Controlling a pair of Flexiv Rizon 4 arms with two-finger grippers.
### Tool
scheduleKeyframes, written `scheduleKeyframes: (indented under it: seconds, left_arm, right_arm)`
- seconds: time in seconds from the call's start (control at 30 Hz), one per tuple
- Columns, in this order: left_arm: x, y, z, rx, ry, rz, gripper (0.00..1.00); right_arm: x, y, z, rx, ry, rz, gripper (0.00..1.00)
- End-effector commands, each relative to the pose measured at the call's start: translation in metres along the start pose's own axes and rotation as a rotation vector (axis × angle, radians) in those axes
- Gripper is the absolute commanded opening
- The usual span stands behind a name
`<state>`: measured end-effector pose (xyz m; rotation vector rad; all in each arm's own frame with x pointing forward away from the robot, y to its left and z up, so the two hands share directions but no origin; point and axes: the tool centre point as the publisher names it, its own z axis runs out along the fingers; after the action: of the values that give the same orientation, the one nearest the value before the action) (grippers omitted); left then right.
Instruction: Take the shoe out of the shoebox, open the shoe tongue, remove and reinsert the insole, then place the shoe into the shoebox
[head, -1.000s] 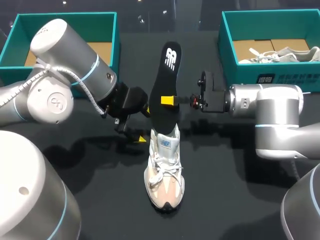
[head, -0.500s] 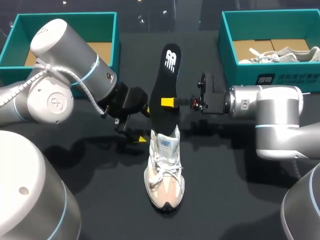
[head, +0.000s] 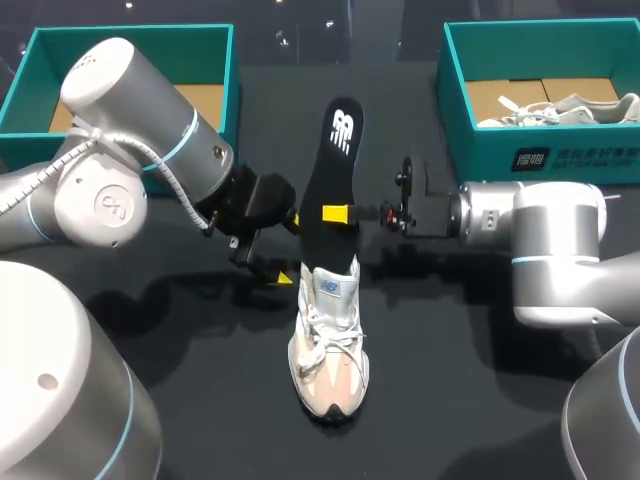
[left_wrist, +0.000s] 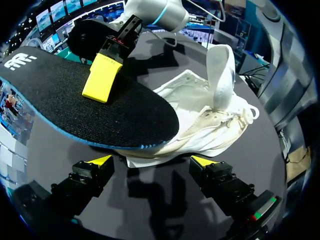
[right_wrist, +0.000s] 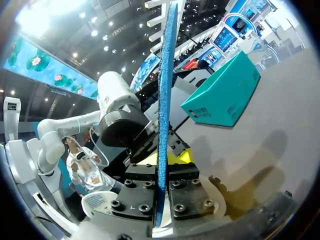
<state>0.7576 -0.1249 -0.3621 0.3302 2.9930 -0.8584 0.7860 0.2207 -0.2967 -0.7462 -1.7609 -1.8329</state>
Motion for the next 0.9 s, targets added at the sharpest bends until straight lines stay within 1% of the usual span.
scheduleKeyframes:
  seconds: [0.03, 0.5, 0.9]
  left_arm:
    - [0.000, 0.000, 0.001, -0.001, 0.000, 0.000, 1.00]
    - [0.000, 0.000, 0.001, -0.001, 0.000, 0.000, 1.00]
    - [0.000, 0.000, 0.001, -0.001, 0.000, 0.000, 1.00]
  right_arm:
    - [0.002, -0.004, -0.001, 0.001, -0.002, 0.002, 0.00]
    - [0.000, -0.015, -0.002, 0.015, -0.012, 0.032, 0.00]
    - [0.001, -0.026, -0.005, 0.005, -0.017, 0.037, 0.00]
